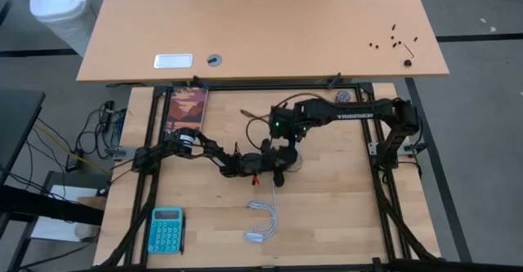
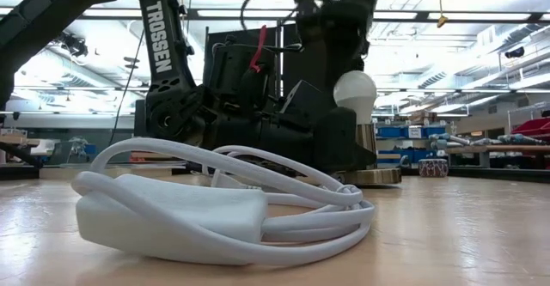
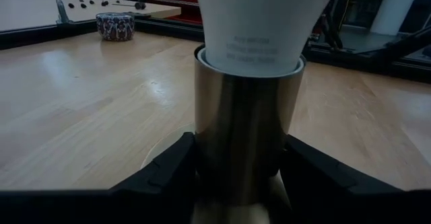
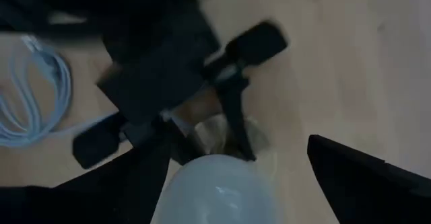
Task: Screw lightbulb
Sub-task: Insert the lightbulb into the desk lamp, then remove the lightbulb on the desk lamp
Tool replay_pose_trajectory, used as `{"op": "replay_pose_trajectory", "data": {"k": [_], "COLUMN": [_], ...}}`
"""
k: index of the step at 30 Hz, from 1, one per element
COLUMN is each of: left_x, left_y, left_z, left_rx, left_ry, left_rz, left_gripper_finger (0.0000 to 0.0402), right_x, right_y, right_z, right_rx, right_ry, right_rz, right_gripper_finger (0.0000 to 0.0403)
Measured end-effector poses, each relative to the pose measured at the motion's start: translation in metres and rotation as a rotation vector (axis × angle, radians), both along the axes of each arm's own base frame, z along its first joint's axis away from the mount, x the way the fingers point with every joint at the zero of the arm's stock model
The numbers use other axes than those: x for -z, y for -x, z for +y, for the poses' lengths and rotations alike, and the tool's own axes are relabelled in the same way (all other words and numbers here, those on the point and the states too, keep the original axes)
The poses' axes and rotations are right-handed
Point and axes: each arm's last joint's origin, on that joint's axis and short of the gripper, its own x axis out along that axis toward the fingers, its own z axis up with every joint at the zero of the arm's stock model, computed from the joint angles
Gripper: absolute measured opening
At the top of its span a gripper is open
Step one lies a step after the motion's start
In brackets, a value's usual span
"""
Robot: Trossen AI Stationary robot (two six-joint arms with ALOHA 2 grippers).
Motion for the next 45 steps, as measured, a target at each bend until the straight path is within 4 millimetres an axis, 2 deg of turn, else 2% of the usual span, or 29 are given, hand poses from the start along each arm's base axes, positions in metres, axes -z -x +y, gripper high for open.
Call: {"op": "replay_pose_trajectory", "data": {"k": [5,8,15,22,31,35,45], "left_x": [0.000,0.000,0.000,0.000,0.000,0.000,0.000], "left_y": [0.000,0.000,0.000,0.000,0.000,0.000,0.000], "left_z": [0.000,0.000,0.000,0.000,0.000,0.000,0.001], "left_rx": [0.000,0.001,0.001,-0.001,-0.001,-0.001,-0.003], "left_ry": [-0.001,-0.001,-0.001,0.010,0.010,0.012,0.013], "left_rz": [0.001,0.002,0.004,0.001,0.003,0.003,0.003], "left_gripper_finger": [0.0198,0.0198,0.0198,0.0198,0.0198,0.0198,0.0198], "right_x": [-0.028,-0.036,-0.032,-0.033,-0.034,-0.034,-0.006], "right_y": [0.008,0.017,0.032,0.029,0.026,0.022,0.023], "right_z": [-0.006,-0.009,-0.009,-0.002,0.012,0.018,0.016], "right_rx": [0.012,0.047,0.185,0.130,0.142,0.124,0.118], "right_ry": [0.009,0.000,-0.052,-0.056,-0.076,-0.027,0.013], "right_rz": [-0.080,-0.078,0.042,0.022,0.009,-0.019,0.034], "right_gripper_finger": [0.0361,0.0360,0.0360,0.0363,0.0368,0.0368,0.0368]}}
